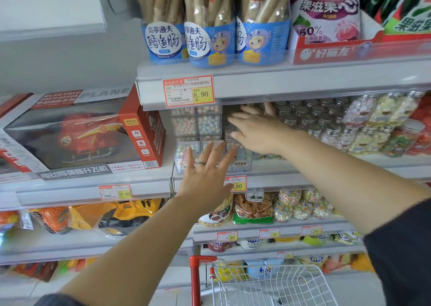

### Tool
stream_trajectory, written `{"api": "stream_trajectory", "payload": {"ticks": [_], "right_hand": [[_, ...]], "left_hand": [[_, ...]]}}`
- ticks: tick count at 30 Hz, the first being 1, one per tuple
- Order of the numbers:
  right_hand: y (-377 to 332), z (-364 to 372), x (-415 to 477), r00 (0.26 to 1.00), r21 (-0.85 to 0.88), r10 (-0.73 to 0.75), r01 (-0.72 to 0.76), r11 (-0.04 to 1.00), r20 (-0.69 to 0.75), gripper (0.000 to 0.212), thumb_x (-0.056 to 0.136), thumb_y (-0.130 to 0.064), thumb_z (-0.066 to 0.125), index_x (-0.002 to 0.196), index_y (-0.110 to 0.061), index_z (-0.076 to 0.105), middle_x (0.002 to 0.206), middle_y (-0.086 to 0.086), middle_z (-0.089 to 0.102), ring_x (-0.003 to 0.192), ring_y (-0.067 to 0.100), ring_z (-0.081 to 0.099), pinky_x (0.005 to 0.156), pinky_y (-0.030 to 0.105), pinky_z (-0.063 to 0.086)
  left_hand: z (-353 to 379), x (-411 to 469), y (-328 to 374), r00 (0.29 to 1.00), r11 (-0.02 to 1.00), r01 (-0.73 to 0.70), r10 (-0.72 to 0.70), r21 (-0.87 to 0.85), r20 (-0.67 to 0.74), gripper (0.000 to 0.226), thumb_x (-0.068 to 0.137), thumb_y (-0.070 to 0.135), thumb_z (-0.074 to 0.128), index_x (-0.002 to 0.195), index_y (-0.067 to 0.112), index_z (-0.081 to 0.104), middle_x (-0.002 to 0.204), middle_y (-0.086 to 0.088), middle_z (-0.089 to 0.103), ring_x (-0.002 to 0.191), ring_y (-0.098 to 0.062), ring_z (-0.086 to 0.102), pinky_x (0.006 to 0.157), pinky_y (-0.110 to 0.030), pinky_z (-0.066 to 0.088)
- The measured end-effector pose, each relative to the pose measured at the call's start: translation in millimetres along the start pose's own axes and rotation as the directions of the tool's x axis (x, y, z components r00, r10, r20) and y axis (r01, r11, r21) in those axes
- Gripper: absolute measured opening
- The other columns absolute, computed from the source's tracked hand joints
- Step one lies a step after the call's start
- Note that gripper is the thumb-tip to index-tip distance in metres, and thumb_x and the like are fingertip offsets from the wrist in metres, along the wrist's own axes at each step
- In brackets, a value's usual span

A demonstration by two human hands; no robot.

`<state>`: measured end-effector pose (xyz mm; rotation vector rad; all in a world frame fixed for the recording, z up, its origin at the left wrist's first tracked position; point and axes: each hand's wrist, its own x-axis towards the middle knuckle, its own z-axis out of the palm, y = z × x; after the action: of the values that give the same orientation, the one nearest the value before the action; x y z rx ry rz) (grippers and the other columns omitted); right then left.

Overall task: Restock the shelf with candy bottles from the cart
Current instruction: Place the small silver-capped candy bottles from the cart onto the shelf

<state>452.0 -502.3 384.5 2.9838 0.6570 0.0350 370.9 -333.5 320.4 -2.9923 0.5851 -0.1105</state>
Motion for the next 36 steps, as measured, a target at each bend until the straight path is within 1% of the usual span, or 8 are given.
{"api": "stream_trajectory", "payload": {"ticks": [16, 18, 20, 22, 24, 27, 30, 36], "right_hand": [[-22, 34, -58, 0.997, -0.143, -0.042, 0.032, 0.989, -0.065, 0.057, 0.104, -0.042, 0.035, 0.157, -0.024, 0.021, 0.163, -0.007, 0.020, 0.153, 0.021, -0.002, 0.112, 0.065, -0.021], [-25, 43, -71, 0.975, -0.072, -0.067, 0.053, 0.996, -0.210, 0.057, 0.102, -0.044, 0.041, 0.154, -0.023, 0.031, 0.160, -0.007, 0.030, 0.152, 0.020, 0.011, 0.117, 0.061, -0.012], [-28, 62, -97, 0.893, 0.082, -0.099, 0.150, 0.985, -0.440, 0.043, 0.099, -0.033, 0.053, 0.139, -0.018, 0.055, 0.141, -0.003, 0.056, 0.138, 0.023, 0.042, 0.120, 0.052, 0.016], [-30, 97, -132, 0.812, 0.240, -0.065, 0.246, 0.939, -0.580, 0.027, 0.095, -0.019, 0.057, 0.118, -0.014, 0.069, 0.114, -0.002, 0.069, 0.109, 0.020, 0.059, 0.101, 0.039, 0.043], [-33, 146, -172, 0.883, 0.380, 0.001, 0.200, 0.903, -0.469, 0.020, 0.094, -0.015, 0.057, 0.107, -0.014, 0.072, 0.100, -0.004, 0.070, 0.094, 0.017, 0.061, 0.086, 0.035, 0.049], [-33, 232, -227, 0.988, 0.508, 0.118, -0.155, 0.848, 0.104, 0.023, 0.095, -0.026, 0.057, 0.115, -0.023, 0.068, 0.113, -0.008, 0.069, 0.105, 0.014, 0.062, 0.089, 0.035, 0.051], [-22, 315, -284, 0.761, 0.395, 0.140, -0.473, 0.787, 0.633, 0.040, 0.094, -0.038, 0.058, 0.131, -0.027, 0.059, 0.134, -0.006, 0.058, 0.112, 0.015, 0.058, 0.089, 0.029, 0.047], [-34, 421, -366, 0.434, 0.237, 0.077, -0.622, 0.746, 0.897, 0.056, 0.095, -0.026, 0.055, 0.148, -0.020, 0.040, 0.145, 0.006, 0.046, 0.110, 0.017, 0.061, 0.086, 0.021, 0.049]], "left_hand": [[20, -18, -9, 0.988, 0.985, 0.109, -0.122, -0.132, -0.093, 0.078, 0.100, 0.049, 0.040, 0.153, 0.034, -0.015, 0.163, 0.000, -0.011, 0.150, -0.029, -0.017, 0.114, -0.068, -0.008], [27, -29, -4, 0.974, 0.987, 0.047, -0.079, -0.152, -0.210, 0.074, 0.097, 0.039, 0.049, 0.155, 0.032, 0.004, 0.163, -0.003, 0.002, 0.152, -0.029, -0.005, 0.115, -0.069, -0.004], [43, -48, 5, 0.936, 0.982, -0.037, -0.031, -0.186, -0.351, 0.063, 0.089, 0.023, 0.060, 0.147, 0.027, 0.037, 0.155, -0.005, 0.030, 0.147, -0.030, 0.023, 0.115, -0.068, 0.007], [69, -70, 18, 0.905, 0.969, -0.121, 0.019, -0.216, -0.424, 0.048, 0.081, 0.017, 0.060, 0.129, 0.023, 0.060, 0.137, -0.001, 0.053, 0.131, -0.026, 0.048, 0.112, -0.066, 0.020], [106, -94, 37, 0.941, 0.953, -0.159, 0.067, -0.257, -0.333, 0.038, 0.079, 0.020, 0.056, 0.115, 0.025, 0.066, 0.121, 0.005, 0.060, 0.116, -0.022, 0.057, 0.113, -0.063, 0.022], [156, -131, 66, 0.996, 0.956, -0.014, 0.040, -0.292, 0.082, 0.040, 0.084, 0.027, 0.064, 0.124, 0.034, 0.061, 0.134, 0.008, 0.053, 0.132, -0.022, 0.047, 0.114, -0.061, -0.004], [201, -172, 84, 0.886, 0.958, 0.195, -0.080, -0.210, 0.457, 0.045, 0.093, 0.040, 0.053, 0.138, 0.041, 0.047, 0.159, 0.003, 0.020, 0.151, -0.025, 0.003, 0.111, -0.063, -0.017], [263, -249, 115, 0.654, 0.920, 0.374, -0.170, -0.119, 0.737, 0.050, 0.098, 0.038, 0.049, 0.146, 0.035, 0.036, 0.163, 0.001, -0.011, 0.148, -0.039, -0.018, 0.112, -0.073, 0.003]]}}
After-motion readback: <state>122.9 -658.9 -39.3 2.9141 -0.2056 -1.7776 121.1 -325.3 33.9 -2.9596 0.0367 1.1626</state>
